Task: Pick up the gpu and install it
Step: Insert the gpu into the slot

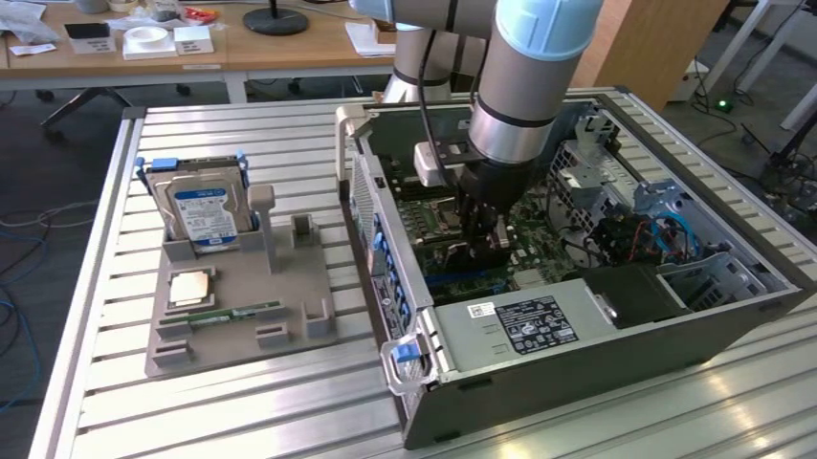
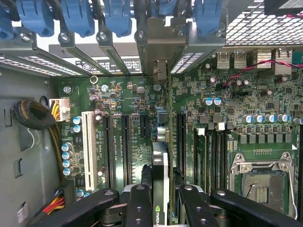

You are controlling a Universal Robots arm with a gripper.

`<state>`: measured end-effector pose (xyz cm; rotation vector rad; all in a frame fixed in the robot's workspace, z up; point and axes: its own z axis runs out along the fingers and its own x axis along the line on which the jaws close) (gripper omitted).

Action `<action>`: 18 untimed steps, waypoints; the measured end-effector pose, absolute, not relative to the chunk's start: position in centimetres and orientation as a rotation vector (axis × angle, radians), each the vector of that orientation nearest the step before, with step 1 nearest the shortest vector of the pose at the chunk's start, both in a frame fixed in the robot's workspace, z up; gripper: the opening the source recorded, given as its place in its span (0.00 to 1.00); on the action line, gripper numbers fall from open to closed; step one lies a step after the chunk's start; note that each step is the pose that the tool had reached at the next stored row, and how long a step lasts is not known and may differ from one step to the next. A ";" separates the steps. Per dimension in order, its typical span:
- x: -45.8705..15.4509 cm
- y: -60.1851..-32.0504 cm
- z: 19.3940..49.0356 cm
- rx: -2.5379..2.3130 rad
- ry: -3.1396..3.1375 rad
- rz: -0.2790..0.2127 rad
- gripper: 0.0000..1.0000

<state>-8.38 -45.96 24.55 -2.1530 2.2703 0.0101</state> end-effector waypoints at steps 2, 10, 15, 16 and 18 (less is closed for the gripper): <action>-8.4 -46.0 24.5 -2.153 2.270 0.010 0.27; -8.4 -46.0 24.4 -2.153 2.270 0.010 0.27; -8.4 -46.0 24.3 -2.153 2.270 0.010 0.27; -8.4 -46.0 24.2 -2.153 2.270 0.010 0.27; -8.4 -46.0 24.2 -2.153 2.270 0.010 0.27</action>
